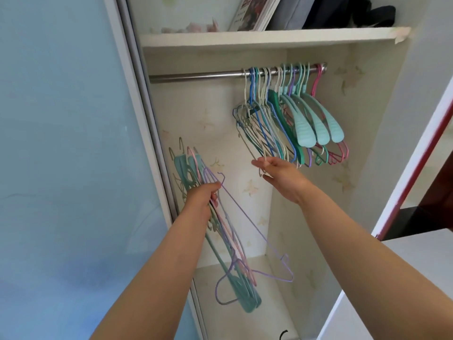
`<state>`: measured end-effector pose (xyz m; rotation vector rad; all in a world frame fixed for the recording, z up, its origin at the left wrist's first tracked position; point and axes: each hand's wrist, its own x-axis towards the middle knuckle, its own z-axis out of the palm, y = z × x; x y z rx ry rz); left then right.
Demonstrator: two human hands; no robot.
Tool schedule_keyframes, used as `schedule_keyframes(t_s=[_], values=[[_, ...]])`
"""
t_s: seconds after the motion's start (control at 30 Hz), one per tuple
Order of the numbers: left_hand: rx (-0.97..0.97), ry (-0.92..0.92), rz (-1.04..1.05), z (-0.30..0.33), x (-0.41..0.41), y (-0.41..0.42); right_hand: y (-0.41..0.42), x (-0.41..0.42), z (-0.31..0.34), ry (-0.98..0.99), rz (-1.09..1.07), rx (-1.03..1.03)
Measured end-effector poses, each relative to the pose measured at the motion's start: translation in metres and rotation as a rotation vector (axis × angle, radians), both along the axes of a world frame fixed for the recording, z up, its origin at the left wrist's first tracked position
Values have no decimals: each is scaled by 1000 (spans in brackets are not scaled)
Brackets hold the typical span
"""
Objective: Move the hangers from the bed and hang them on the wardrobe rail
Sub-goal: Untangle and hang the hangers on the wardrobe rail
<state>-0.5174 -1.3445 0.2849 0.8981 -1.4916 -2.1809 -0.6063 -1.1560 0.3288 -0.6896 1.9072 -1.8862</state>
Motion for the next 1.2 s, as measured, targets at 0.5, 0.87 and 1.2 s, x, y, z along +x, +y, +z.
schedule_keyframes(t_s=[0.5,0.87,1.2], values=[[265,60,19,-26,18,9,39,65,-112,236,438,950],[187,51,-209,-44,21,28,33,78,-114,12,68,321],[-17,44,-609,-47,39,44,9,44,-75,69,-132,235]])
